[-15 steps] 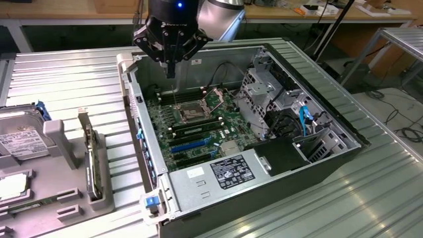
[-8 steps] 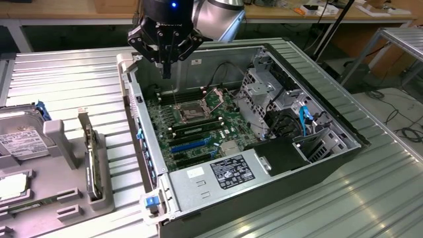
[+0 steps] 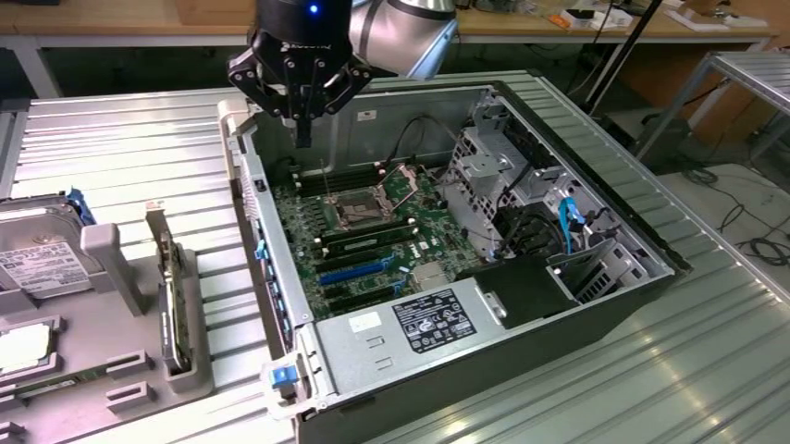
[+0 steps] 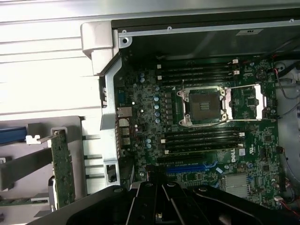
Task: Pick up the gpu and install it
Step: 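Reach for the gpu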
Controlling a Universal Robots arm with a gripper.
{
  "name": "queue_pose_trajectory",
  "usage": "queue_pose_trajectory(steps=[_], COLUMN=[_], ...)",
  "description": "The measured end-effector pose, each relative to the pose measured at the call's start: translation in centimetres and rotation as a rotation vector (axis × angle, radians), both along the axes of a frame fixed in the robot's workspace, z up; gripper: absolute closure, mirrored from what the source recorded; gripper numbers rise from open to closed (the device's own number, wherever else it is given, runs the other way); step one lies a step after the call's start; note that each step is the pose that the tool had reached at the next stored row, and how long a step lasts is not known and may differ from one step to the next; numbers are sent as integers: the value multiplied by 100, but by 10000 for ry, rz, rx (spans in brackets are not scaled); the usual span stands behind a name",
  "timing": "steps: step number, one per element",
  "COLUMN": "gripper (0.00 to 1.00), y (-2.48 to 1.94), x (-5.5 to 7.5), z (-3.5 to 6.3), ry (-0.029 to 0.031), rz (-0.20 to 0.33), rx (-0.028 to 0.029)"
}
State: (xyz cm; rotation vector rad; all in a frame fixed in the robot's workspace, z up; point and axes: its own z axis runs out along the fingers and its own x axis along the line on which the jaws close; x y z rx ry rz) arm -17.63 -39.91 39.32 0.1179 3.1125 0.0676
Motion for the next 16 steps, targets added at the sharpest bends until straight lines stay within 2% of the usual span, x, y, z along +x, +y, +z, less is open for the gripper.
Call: queue_pose_trajectory(steps=[16], gripper=[89], y=[0], x=[-152], z=[-1], ry=[-1], rz=[0], rx=[1])
